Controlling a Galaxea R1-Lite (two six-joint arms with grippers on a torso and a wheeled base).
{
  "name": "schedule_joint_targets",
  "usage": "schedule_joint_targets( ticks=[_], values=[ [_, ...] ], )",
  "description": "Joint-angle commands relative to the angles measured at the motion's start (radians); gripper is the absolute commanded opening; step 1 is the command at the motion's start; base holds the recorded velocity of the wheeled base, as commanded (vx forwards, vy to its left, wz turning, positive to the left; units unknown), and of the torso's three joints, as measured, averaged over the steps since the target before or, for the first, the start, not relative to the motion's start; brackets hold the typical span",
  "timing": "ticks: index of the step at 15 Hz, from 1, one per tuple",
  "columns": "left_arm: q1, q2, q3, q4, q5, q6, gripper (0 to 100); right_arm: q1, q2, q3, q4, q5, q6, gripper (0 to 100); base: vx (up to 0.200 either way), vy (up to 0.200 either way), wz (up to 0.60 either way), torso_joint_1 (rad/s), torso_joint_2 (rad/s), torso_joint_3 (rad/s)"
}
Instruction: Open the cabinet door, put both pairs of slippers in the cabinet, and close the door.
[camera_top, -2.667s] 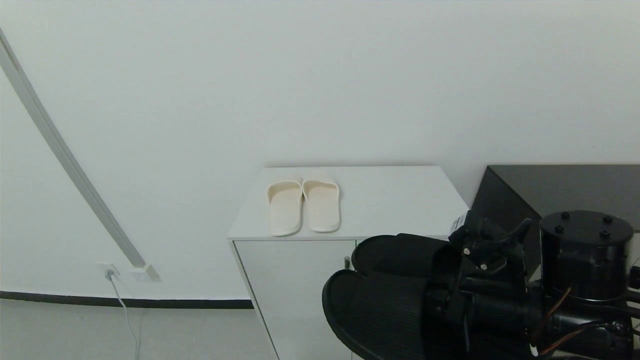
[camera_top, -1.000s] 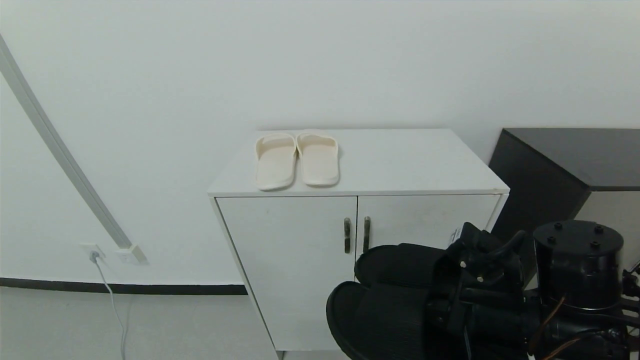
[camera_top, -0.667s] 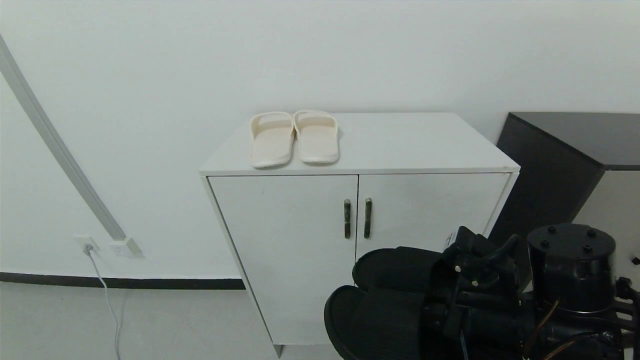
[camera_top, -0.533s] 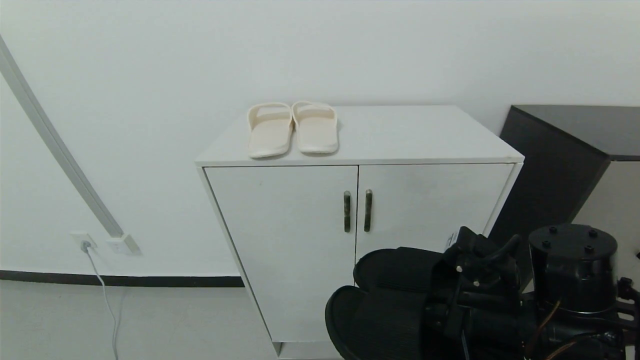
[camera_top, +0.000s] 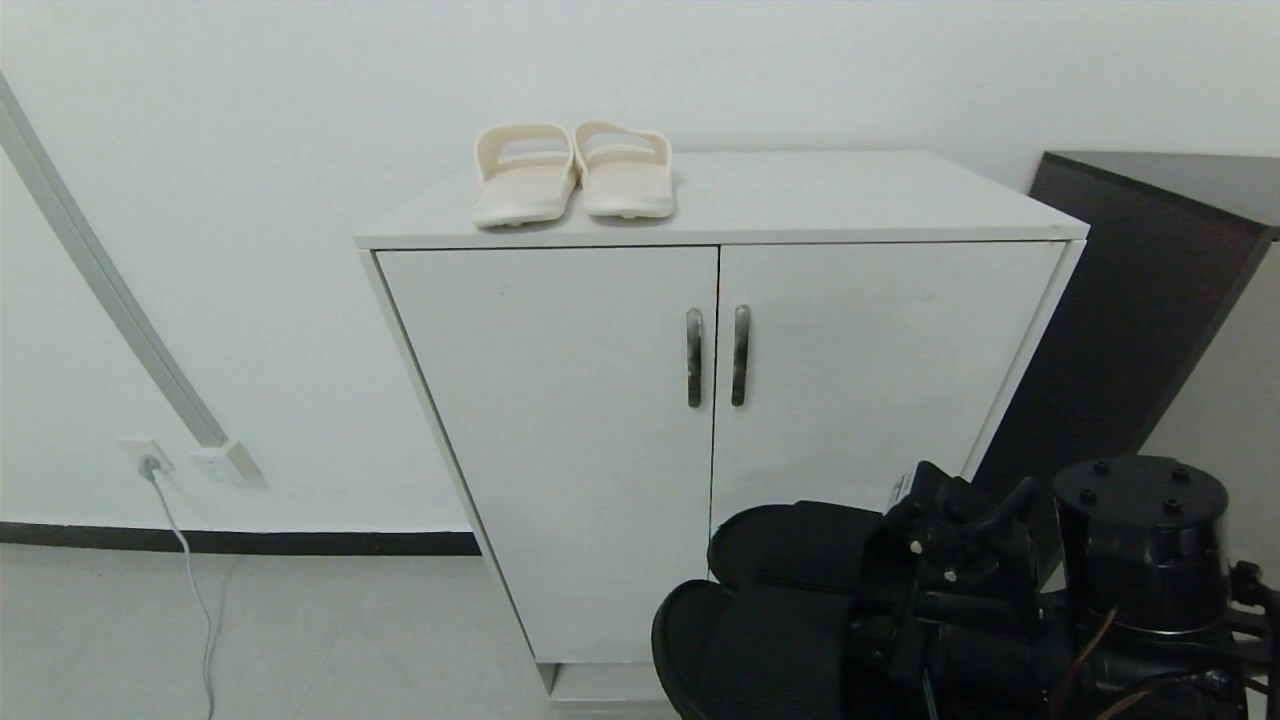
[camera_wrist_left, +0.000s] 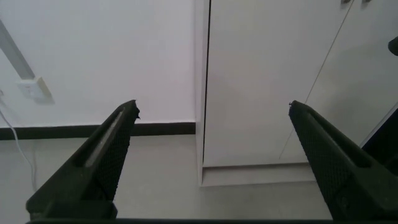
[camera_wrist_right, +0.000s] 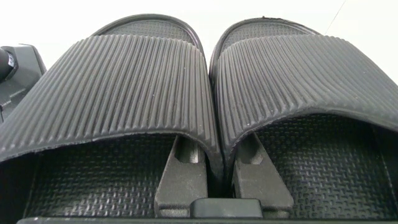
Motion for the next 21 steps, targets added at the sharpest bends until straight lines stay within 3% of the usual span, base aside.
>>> schedule_joint_targets(
  ticks=[1, 8, 15, 16, 17, 18, 19, 21],
  values=[
    [0.000, 0.000, 0.000, 0.000, 0.000, -0.001, 100, 0.000, 0.005, 0.004, -0.007, 0.000, -0.001, 0, 0.000, 0.000, 0.00, -0.100, 0.45, 0.354],
    [0.000, 0.000, -0.002, 0.001, 0.000, 0.001, 100, 0.003, 0.009, 0.022, -0.023, -0.001, -0.027, 0, 0.000, 0.000, 0.00, -0.036, 0.40, 0.361],
    [0.000, 0.001, -0.002, 0.001, -0.001, 0.001, 100, 0.005, 0.011, 0.030, -0.024, 0.005, -0.027, 0, 0.000, 0.000, 0.00, 0.000, 0.03, 0.027],
    [0.000, 0.003, -0.006, -0.003, -0.001, 0.019, 100, 0.003, 0.012, 0.032, -0.024, 0.003, -0.027, 0, 0.000, 0.000, 0.00, 0.000, 0.00, 0.000],
    [0.000, 0.004, -0.017, -0.003, 0.003, 0.025, 100, 0.005, 0.012, 0.033, -0.024, 0.005, -0.027, 0, 0.000, 0.000, 0.00, 0.000, 0.00, 0.000],
    [0.000, 0.054, -0.106, 0.017, 0.005, 0.004, 100, 0.005, 0.015, 0.033, -0.024, 0.008, -0.027, 0, 0.000, 0.000, 0.00, 0.000, 0.00, 0.000],
    [-0.001, 0.113, -0.144, 0.027, -0.006, -0.010, 100, 0.005, 0.018, 0.032, -0.026, 0.009, -0.027, 0, 0.000, 0.000, 0.00, 0.000, 0.00, 0.000],
    [-0.006, 0.296, -0.152, -0.014, -0.092, -0.013, 100, 0.011, 0.026, 0.035, -0.030, 0.008, -0.027, 0, 0.000, 0.000, 0.00, 0.000, 0.00, 0.000]
  ],
)
